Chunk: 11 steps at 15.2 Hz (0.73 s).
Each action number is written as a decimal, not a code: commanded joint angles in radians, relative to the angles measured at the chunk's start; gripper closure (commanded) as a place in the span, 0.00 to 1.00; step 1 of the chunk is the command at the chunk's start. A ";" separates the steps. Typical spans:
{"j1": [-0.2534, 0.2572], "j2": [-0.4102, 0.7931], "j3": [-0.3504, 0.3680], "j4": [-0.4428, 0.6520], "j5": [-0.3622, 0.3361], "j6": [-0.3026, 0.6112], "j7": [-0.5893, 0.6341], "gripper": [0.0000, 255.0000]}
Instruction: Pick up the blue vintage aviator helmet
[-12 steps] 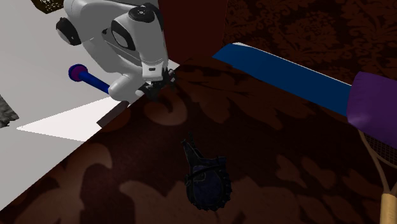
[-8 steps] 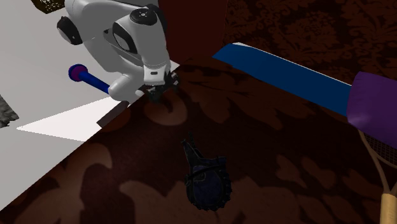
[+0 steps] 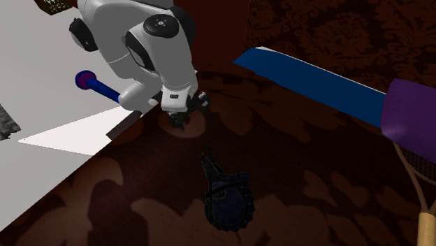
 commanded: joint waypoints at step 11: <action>-0.081 0.491 -0.120 0.617 0.156 -0.114 0.021 0.00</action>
